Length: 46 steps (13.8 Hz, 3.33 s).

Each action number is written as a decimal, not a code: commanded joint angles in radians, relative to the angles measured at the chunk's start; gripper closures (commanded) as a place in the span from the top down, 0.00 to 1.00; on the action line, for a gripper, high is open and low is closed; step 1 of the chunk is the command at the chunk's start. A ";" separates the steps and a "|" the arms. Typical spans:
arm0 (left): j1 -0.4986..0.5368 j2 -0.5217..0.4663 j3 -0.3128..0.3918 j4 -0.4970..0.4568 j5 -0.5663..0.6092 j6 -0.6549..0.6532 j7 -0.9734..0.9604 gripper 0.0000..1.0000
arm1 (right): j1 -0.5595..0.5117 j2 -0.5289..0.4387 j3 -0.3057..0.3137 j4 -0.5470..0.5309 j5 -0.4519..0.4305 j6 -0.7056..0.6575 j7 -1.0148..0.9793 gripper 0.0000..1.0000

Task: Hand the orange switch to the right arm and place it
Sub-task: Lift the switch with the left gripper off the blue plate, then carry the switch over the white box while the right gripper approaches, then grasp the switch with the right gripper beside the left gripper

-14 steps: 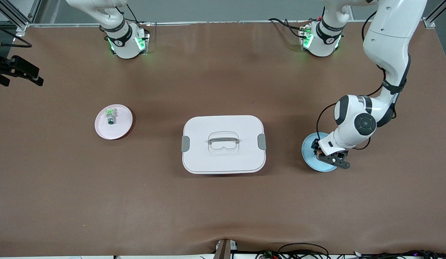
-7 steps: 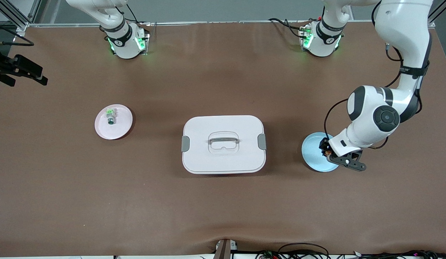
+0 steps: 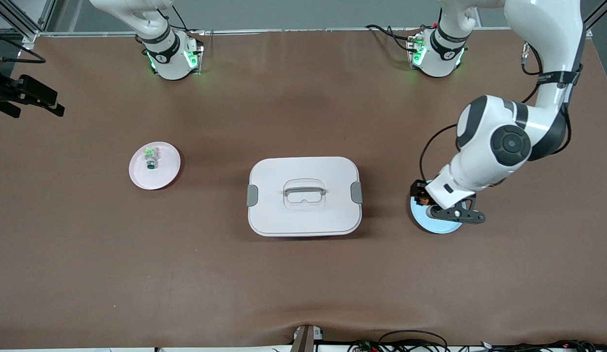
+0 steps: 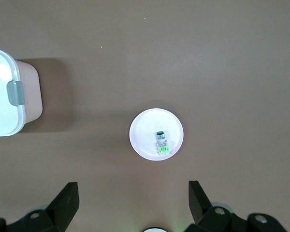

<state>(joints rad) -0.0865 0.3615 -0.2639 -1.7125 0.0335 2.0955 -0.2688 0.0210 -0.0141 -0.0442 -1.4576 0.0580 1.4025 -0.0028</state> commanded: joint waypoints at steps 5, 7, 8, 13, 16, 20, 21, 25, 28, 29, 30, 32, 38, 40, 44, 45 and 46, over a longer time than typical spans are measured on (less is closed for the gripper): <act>-0.007 0.013 -0.152 0.086 -0.147 -0.029 -0.404 0.00 | -0.004 0.013 0.004 0.031 0.008 -0.002 0.008 1.00; -0.010 0.025 -0.202 0.105 -0.178 -0.028 -0.547 0.00 | -0.015 0.013 0.003 0.031 0.017 0.000 0.007 1.00; -0.028 0.040 -0.218 0.132 -0.188 -0.028 -0.611 0.00 | -0.029 0.013 0.003 0.031 0.032 0.000 0.007 1.00; -0.156 0.125 -0.221 0.255 -0.191 -0.028 -0.949 0.00 | -0.024 0.011 0.012 0.020 0.078 0.031 0.059 1.00; -0.206 0.160 -0.221 0.304 -0.191 -0.017 -1.096 0.00 | 0.009 0.002 0.012 -0.024 0.161 0.085 0.134 1.00; -0.248 0.174 -0.222 0.366 -0.236 -0.011 -1.222 0.00 | 0.030 -0.079 0.014 -0.200 0.322 0.255 0.236 1.00; -0.263 0.174 -0.222 0.378 -0.251 0.001 -1.243 0.00 | 0.031 -0.107 0.014 -0.257 0.371 0.312 0.262 1.00; -0.308 0.174 -0.221 0.387 -0.256 0.050 -1.326 0.00 | 0.080 -0.259 0.021 -0.545 0.524 0.582 0.302 1.00; -0.323 0.191 -0.221 0.390 -0.256 0.099 -1.409 0.00 | 0.155 -0.323 0.029 -0.691 0.589 0.764 0.314 1.00; -0.323 0.195 -0.221 0.389 -0.256 0.106 -1.415 0.00 | 0.183 -0.336 0.035 -0.729 0.600 0.832 0.342 1.00; -0.326 0.197 -0.221 0.389 -0.256 0.106 -1.416 0.00 | 0.222 -0.343 0.044 -0.766 0.609 0.908 0.369 1.00; -0.332 0.205 -0.219 0.390 -0.256 0.110 -1.414 0.00 | 0.298 -0.346 0.073 -0.817 0.611 1.059 0.464 1.00; -0.332 0.217 -0.218 0.392 -0.256 0.139 -1.403 0.00 | 0.448 -0.331 0.109 -0.941 0.611 1.395 0.535 1.00; -0.332 0.218 -0.216 0.393 -0.256 0.139 -1.399 0.00 | 0.509 -0.298 0.109 -0.975 0.611 1.507 0.544 1.00; -0.331 0.218 -0.212 0.395 -0.254 0.171 -1.400 0.00 | 0.588 -0.170 0.110 -0.966 0.614 1.661 0.573 1.00; -0.331 0.220 -0.212 0.395 -0.254 0.207 -1.403 0.00 | 0.603 -0.143 0.110 -0.957 0.614 1.678 0.573 1.00; -0.331 0.231 -0.212 0.395 -0.256 0.218 -1.405 0.00 | 0.611 -0.123 0.109 -0.949 0.614 1.688 0.573 1.00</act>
<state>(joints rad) -0.4077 0.5691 -0.4809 -1.3445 -0.2051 2.2856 -1.6712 0.6072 -0.1815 0.0691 -2.4287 0.6481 3.0581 0.5655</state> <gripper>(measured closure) 0.278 0.000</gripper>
